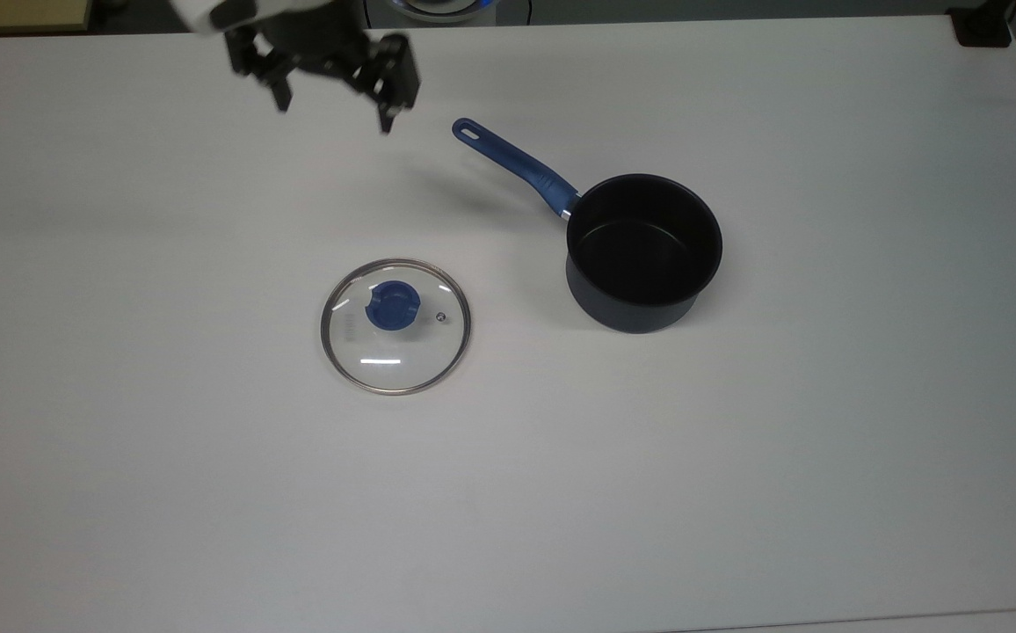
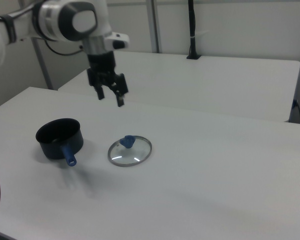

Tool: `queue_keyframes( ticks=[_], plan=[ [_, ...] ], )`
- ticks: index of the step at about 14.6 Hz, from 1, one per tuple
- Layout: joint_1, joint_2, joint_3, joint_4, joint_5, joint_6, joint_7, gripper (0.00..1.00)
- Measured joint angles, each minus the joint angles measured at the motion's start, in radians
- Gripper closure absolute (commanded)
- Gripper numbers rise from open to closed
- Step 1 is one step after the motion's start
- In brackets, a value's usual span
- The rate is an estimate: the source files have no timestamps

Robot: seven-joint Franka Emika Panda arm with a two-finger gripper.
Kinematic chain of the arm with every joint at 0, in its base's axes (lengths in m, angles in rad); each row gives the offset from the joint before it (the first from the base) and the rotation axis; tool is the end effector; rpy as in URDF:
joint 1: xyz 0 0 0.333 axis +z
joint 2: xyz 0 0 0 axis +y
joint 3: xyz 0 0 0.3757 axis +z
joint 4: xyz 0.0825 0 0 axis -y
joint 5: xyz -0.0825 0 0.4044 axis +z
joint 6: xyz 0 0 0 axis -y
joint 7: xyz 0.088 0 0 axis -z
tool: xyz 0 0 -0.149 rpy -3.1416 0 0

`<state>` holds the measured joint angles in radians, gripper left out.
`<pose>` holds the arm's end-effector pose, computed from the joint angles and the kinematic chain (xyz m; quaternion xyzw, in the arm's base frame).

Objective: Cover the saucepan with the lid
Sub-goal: 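Move the gripper over the glass lid and lower onto its blue knob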

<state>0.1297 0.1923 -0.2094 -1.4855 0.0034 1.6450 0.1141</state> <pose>0.6447 -0.0389 0.5755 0.9952 -0.0953 -0.0140 0.0184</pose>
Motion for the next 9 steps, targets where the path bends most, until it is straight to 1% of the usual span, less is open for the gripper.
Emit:
queue_keyframes(
  ticks=[2,4,7,9],
  plan=[
    [-0.024,0.033,0.0,-0.008,0.0,0.041,-0.026,0.0],
    [-0.044,0.079,0.0,-0.038,0.002,0.115,-0.054,0.0],
    [-0.04,0.126,0.006,-0.078,0.004,0.216,-0.055,0.0],
    [-0.025,0.157,0.012,-0.087,0.005,0.261,-0.054,0.0]
  ],
)
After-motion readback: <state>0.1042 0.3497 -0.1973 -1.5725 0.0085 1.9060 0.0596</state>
